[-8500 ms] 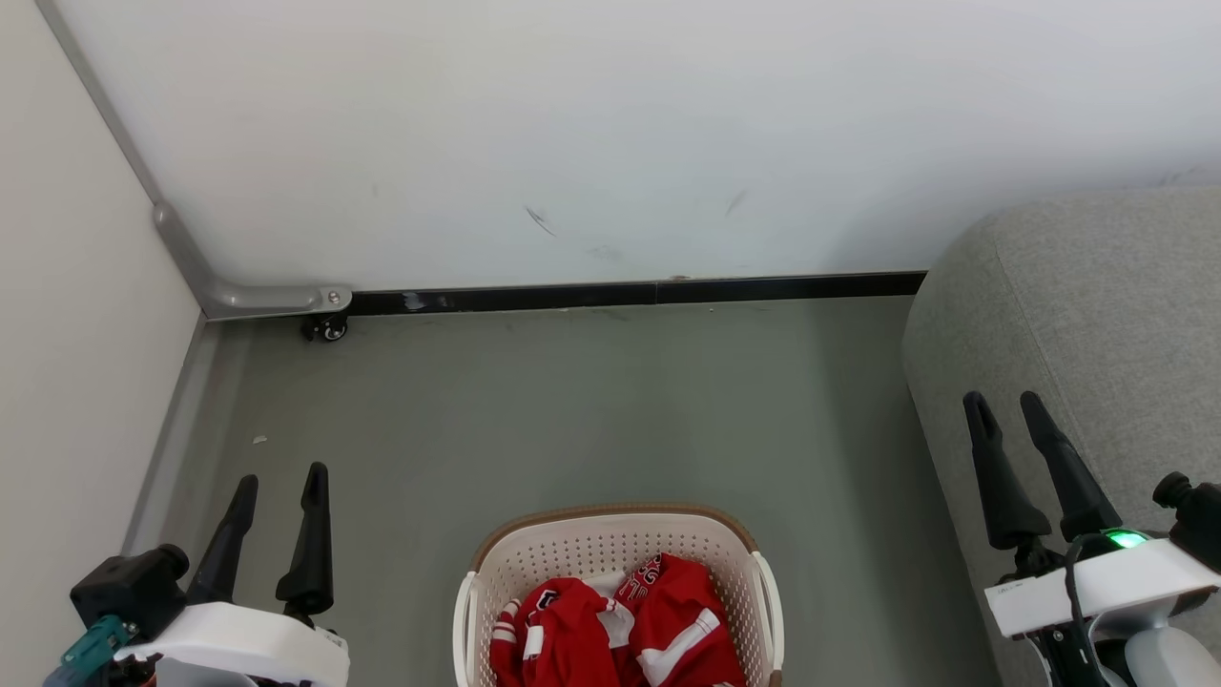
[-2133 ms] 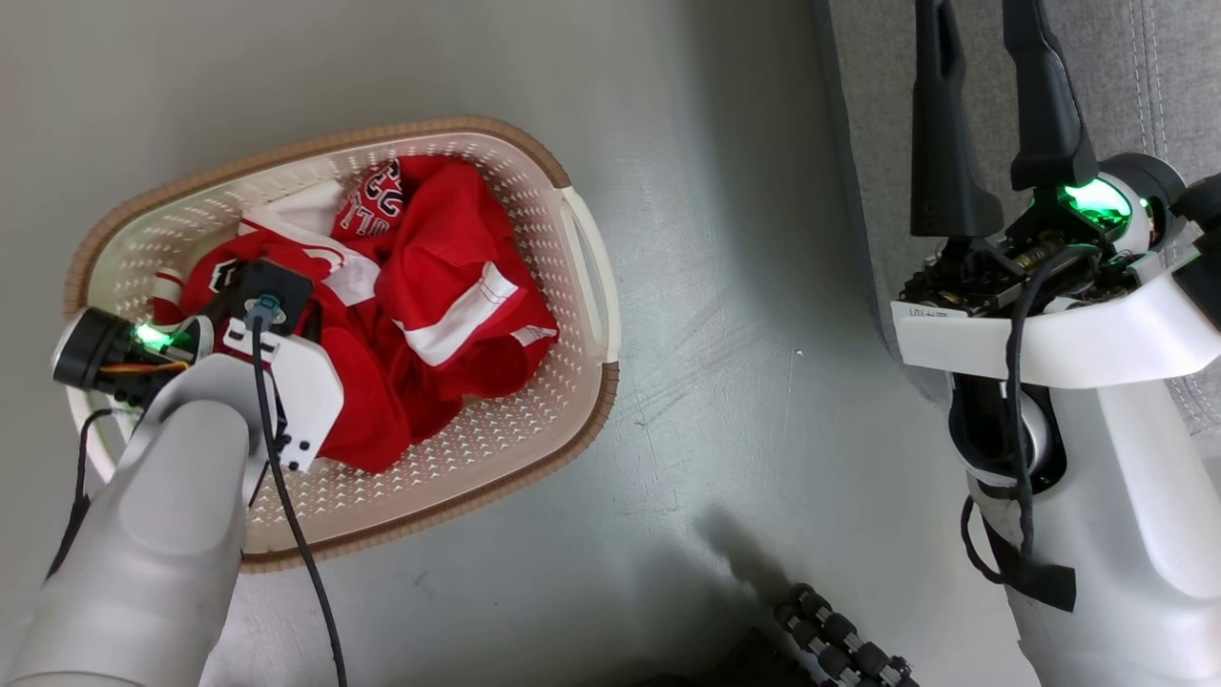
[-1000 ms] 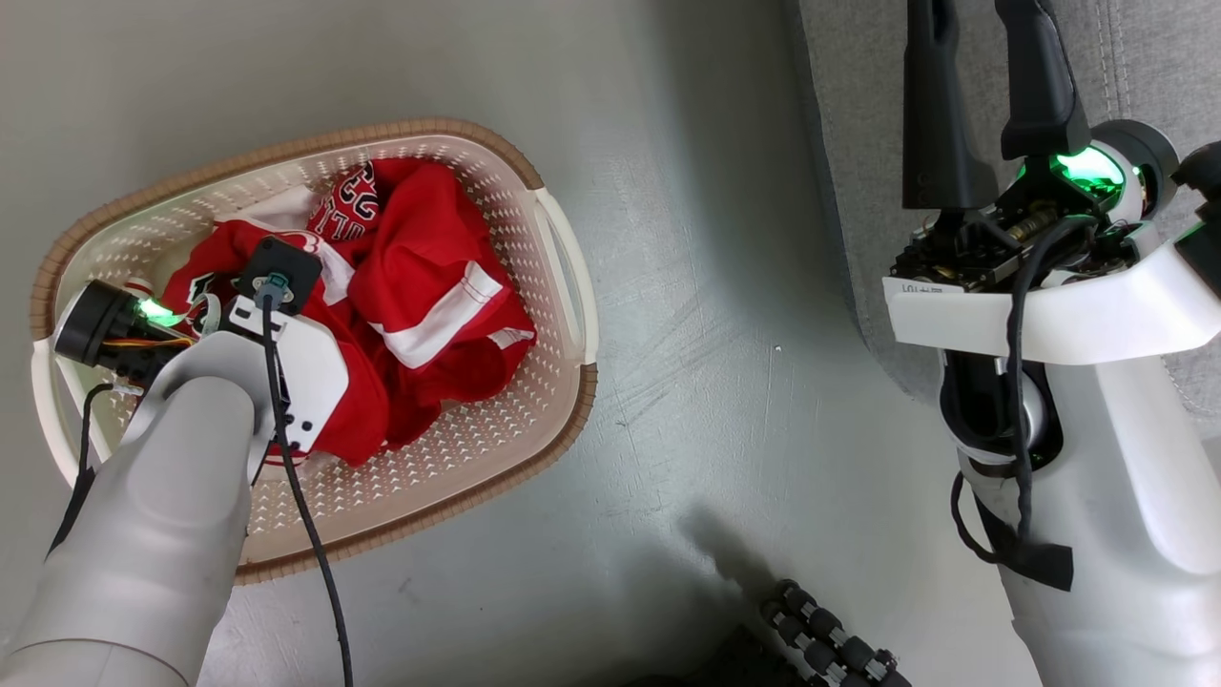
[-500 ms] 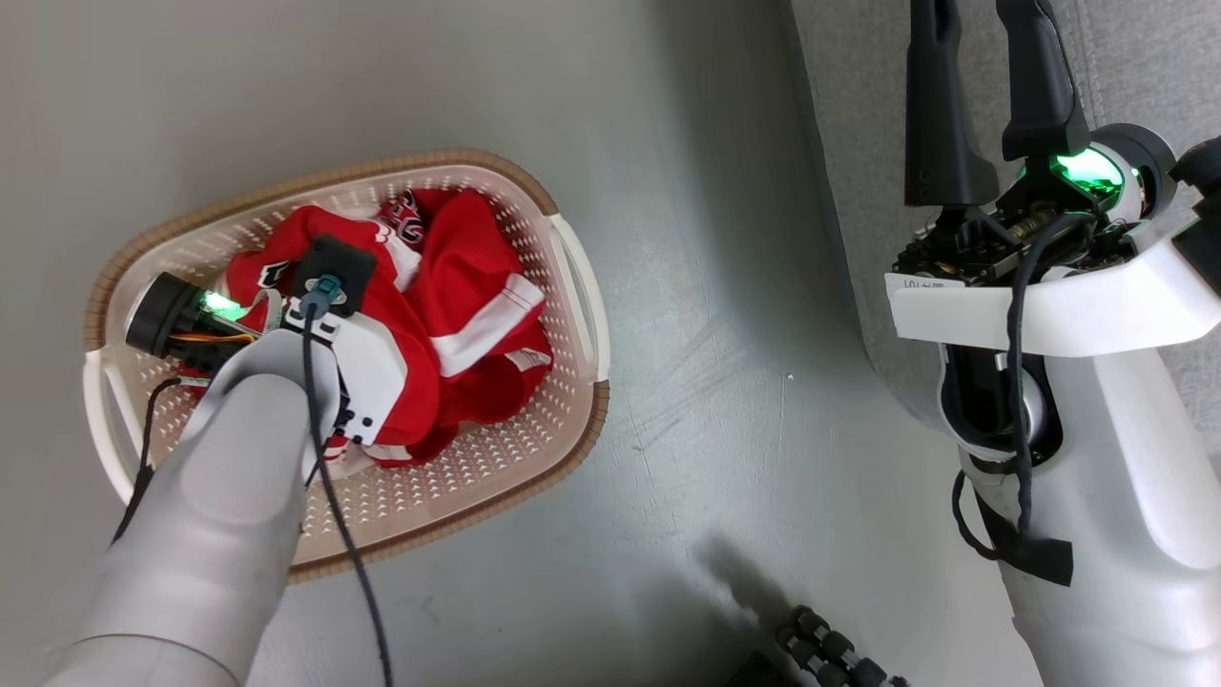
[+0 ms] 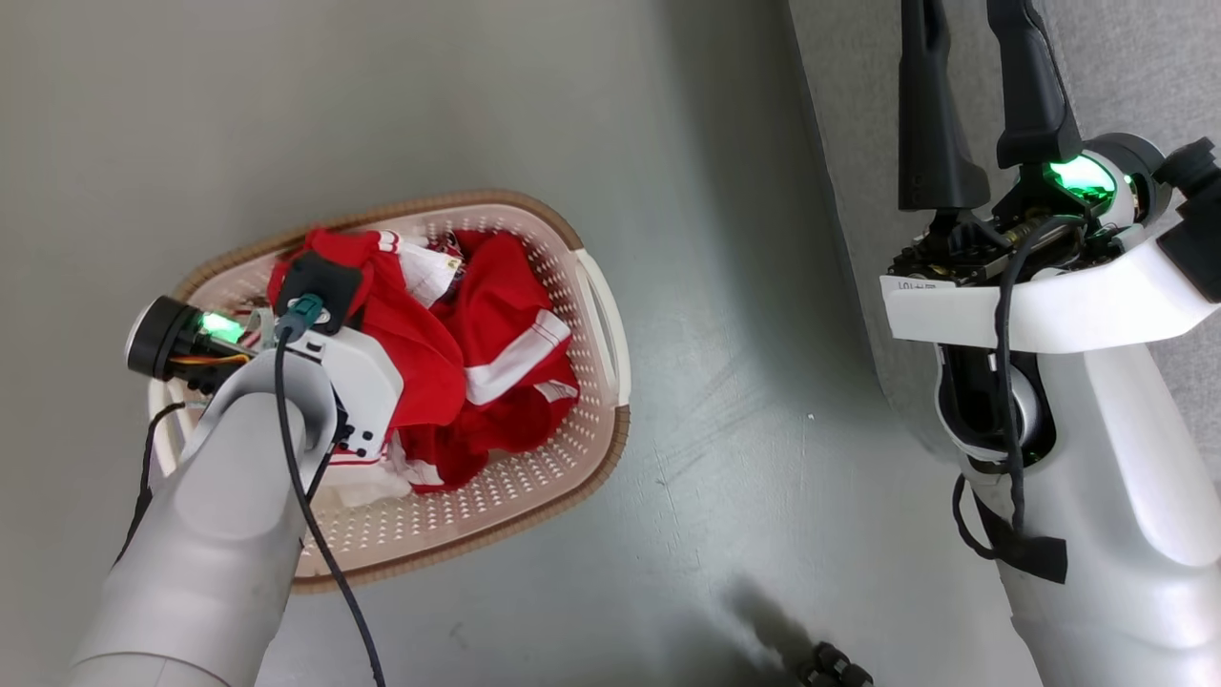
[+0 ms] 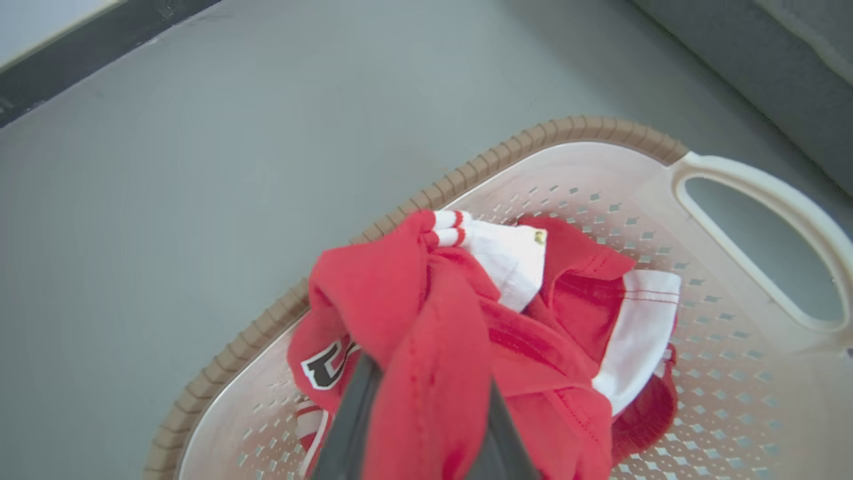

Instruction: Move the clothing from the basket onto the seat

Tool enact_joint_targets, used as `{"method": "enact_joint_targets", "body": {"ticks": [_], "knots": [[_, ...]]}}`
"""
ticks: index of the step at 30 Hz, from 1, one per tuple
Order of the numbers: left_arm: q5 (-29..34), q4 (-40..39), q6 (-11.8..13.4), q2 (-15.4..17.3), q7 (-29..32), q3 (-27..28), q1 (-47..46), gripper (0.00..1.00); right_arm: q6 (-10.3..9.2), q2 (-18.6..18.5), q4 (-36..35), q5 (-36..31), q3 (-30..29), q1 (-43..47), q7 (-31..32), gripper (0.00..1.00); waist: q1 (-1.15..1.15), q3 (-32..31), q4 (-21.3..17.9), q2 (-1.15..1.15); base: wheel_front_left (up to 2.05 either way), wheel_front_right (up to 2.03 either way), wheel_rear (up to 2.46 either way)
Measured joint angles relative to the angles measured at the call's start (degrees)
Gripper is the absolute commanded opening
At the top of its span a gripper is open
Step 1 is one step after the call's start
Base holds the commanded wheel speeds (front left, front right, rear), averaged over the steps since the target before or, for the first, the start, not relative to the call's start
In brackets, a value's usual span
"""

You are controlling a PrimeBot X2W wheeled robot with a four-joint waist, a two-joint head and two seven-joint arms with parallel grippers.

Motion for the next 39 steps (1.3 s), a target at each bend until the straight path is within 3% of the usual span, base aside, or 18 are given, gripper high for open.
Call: {"method": "enact_joint_targets", "body": {"ticks": [14,20,39], "knots": [[-3.54,-4.5,-1.38,-2.36,-0.87,1.97,3.31,0.0,0.0,-0.63,1.54,-0.86,-1.05,1.6,0.0,1.0,0.0,-6.0,2.42,0.0,0.0,0.0,0.0],[-4.69,-9.87,-1.52,-3.54,-0.87,2.99,4.33,0.0,0.0,-1.22,2.04,-1.41,-1.27,3.17,0.0,1.0,0.0,-8.62,3.59,0.0,0.0,0.0,0.0],[-8.91,-22.65,-2.01,-3.61,-0.92,6.72,12.17,0.0,0.0,-3.16,3.66,-1.41,-2.48,7.71,0.0,1.0,0.0,-16.79,6.82,0.0,0.0,0.0,0.0]]}}
